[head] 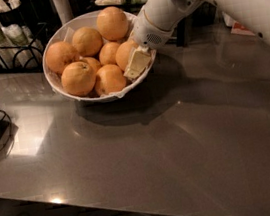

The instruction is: Pick orange from white bowl

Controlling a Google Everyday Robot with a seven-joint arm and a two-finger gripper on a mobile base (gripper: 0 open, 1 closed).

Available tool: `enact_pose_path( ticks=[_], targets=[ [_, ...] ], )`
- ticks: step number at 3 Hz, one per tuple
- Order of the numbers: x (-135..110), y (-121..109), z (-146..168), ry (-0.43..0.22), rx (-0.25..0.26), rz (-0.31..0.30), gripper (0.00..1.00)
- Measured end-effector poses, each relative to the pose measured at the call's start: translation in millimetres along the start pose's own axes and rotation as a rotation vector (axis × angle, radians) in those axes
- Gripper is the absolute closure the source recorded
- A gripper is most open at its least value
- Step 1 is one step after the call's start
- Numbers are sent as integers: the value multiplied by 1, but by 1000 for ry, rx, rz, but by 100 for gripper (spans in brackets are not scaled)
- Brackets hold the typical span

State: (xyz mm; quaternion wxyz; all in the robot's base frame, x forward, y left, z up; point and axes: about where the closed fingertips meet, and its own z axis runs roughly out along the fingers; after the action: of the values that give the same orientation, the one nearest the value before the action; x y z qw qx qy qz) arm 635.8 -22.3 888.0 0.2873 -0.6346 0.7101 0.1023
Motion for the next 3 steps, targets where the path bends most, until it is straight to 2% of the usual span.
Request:
enact_pose_path(
  ticks=[1, 2, 3],
  targets=[
    [0, 0, 0, 0, 0, 0, 99],
    [-2, 0, -2, -1, 0, 0, 100],
    [-18, 4, -21, -50, 7, -32, 100]
  ],
)
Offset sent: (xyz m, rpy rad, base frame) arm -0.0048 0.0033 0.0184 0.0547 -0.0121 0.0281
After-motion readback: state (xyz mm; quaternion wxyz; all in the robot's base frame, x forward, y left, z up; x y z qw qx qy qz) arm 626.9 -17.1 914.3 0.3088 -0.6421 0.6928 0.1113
